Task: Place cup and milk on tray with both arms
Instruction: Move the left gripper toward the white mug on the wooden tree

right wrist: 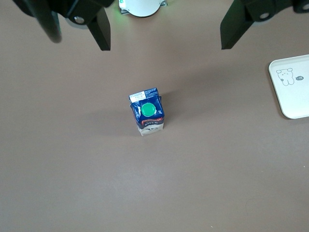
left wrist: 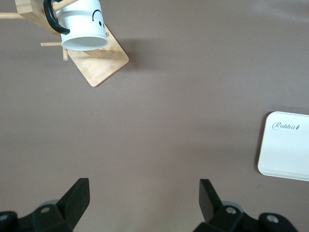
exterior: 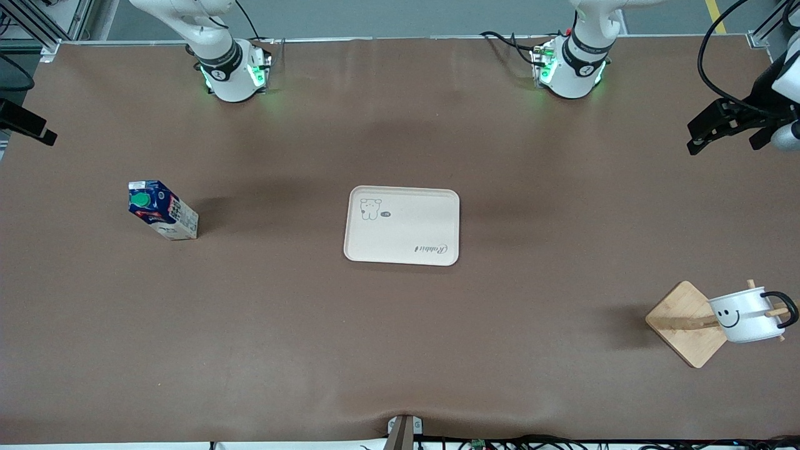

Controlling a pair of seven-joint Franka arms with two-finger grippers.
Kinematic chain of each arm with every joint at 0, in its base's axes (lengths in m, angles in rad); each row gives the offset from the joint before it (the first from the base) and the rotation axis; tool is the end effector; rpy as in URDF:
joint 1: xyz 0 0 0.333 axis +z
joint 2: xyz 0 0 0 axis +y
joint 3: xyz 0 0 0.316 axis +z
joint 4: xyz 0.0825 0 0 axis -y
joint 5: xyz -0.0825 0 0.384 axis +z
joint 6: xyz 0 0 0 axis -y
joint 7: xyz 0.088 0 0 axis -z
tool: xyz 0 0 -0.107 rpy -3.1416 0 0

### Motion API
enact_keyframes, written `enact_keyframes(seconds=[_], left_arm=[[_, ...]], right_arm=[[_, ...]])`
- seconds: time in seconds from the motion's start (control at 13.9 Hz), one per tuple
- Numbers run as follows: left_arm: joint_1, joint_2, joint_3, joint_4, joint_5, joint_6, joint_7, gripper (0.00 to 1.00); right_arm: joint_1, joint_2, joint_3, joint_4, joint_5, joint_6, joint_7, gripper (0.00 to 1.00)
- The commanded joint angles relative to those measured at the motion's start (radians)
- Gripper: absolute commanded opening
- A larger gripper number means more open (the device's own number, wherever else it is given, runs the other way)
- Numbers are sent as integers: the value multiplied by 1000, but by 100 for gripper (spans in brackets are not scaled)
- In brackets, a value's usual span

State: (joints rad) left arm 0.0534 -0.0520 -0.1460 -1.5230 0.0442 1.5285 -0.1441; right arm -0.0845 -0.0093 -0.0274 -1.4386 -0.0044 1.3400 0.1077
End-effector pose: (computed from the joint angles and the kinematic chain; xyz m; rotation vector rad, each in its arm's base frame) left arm 0.5320 -0.0470 0.6713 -3.0944 -0.0845 -0.0970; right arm 0.5228 -0.0594 0.6712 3.1156 -0.3447 -0.1401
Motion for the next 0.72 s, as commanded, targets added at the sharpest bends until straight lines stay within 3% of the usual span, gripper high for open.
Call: enact_keyframes(seconds=[0.0,0.65], left_arm=[[0,0,2,9,2,-16,14,100],[3,18,3,18,0,-14,44,100]], right_arm=[[-15,-5,9,-6,17,-2,9,100],[-18,-3,9,-6,18,-4,10,100]])
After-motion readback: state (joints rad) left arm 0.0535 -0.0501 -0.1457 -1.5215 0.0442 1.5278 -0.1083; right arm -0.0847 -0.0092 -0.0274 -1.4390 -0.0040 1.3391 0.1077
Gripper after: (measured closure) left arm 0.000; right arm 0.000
